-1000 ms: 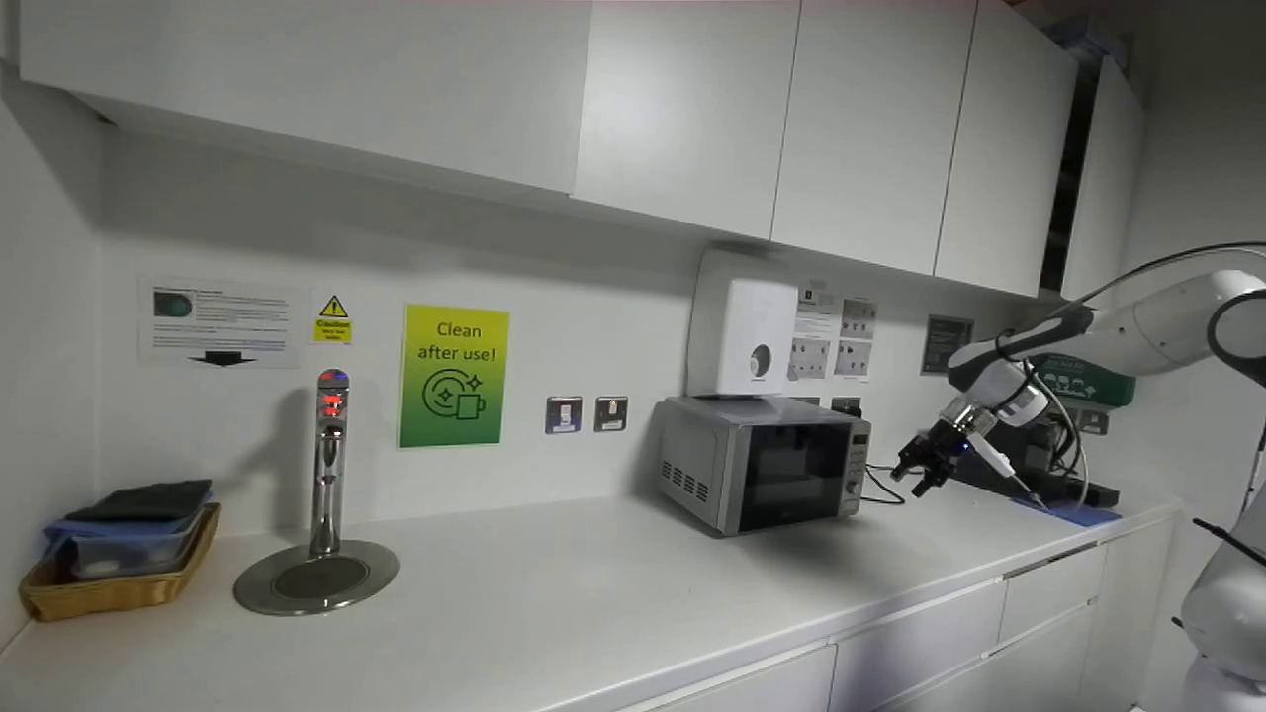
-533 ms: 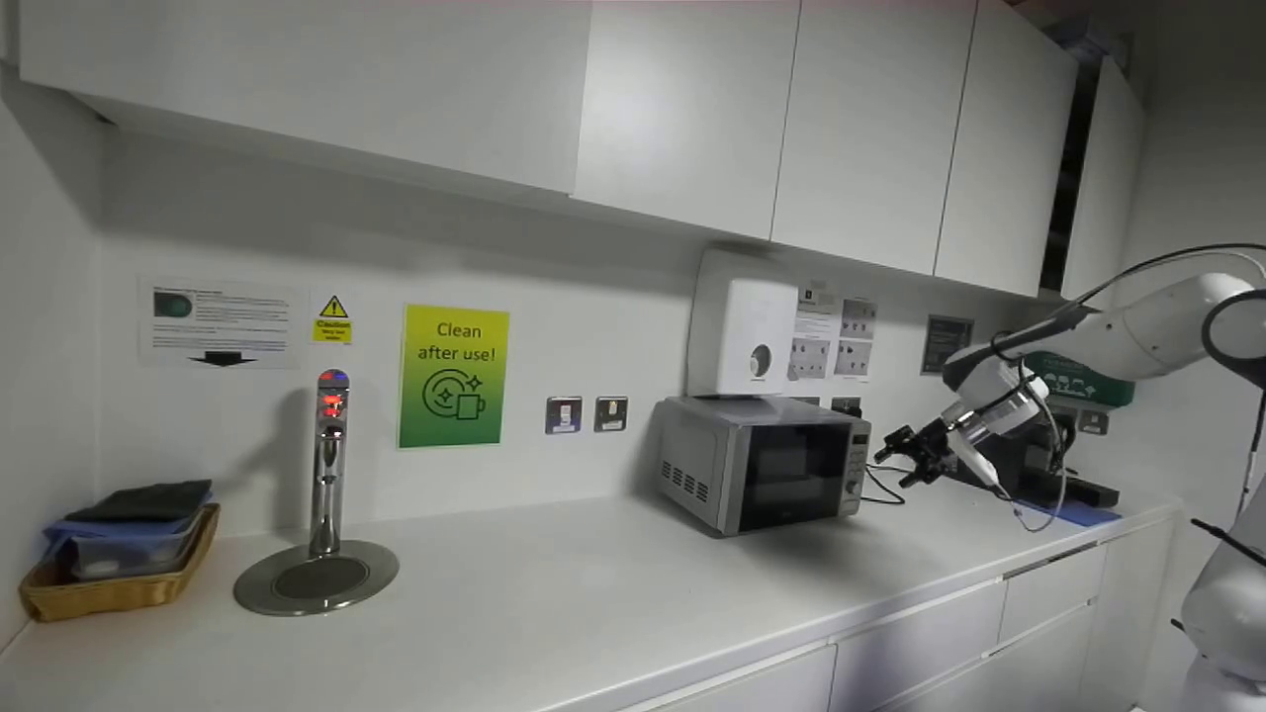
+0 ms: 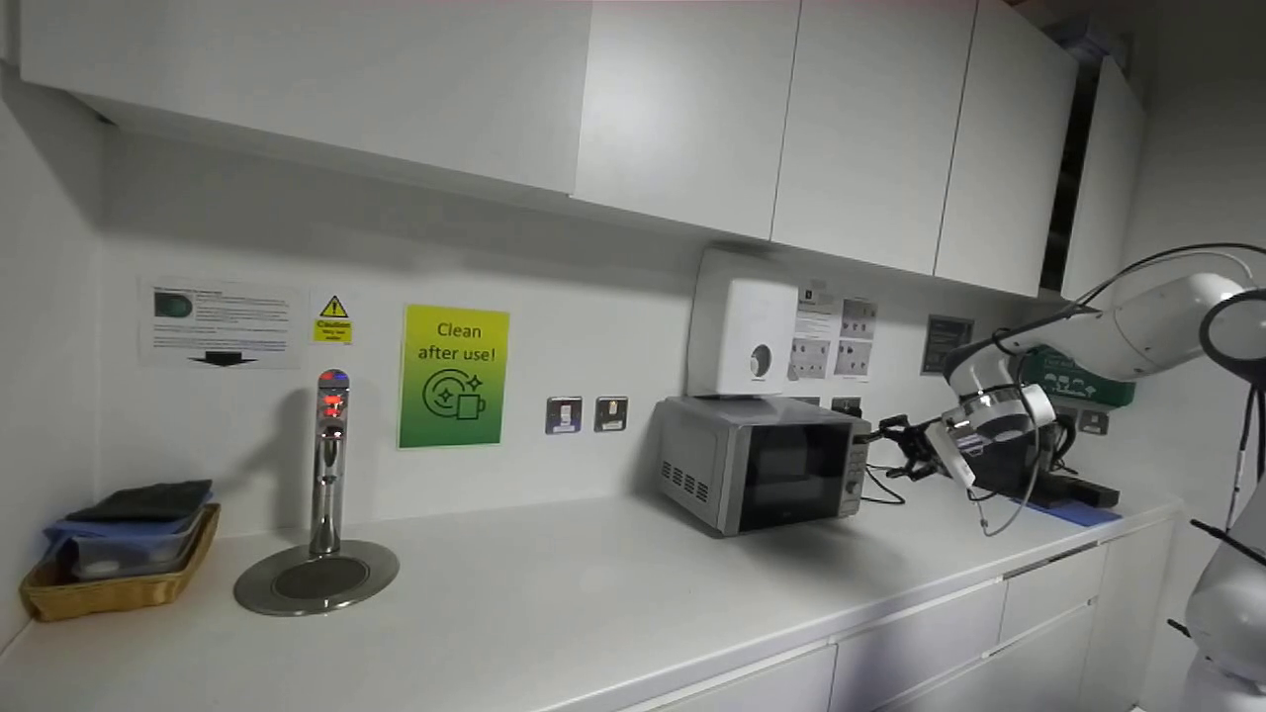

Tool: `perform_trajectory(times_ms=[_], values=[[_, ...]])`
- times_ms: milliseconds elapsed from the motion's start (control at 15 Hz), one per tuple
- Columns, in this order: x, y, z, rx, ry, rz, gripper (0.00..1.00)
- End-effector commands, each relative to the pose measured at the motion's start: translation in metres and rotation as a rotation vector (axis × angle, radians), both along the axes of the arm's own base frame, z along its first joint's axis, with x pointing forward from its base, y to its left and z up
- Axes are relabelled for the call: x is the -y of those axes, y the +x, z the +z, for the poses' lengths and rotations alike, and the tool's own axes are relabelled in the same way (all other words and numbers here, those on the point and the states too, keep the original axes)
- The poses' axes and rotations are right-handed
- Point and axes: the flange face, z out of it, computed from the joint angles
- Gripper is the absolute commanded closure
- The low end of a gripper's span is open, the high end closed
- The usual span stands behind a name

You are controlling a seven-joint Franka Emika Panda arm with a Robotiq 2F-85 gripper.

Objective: Press a button on the microwave

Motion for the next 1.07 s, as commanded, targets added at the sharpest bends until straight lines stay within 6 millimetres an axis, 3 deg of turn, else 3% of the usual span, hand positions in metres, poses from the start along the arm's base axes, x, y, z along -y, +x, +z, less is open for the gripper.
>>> perform_trajectory(times_ms=[0,200,533,933,1000], values=[[0.003,0.0,0.008,0.102,0.115,-0.129,0.0],[0.005,-0.007,-0.001,0.147,0.167,-0.202,0.0],[0.012,-0.031,-0.018,-0.006,0.026,-0.361,0.0],[0.0,-0.038,-0.031,-0.095,0.059,-0.444,0.0],[-0.002,-0.036,-0.03,-0.094,0.083,-0.45,0.25]])
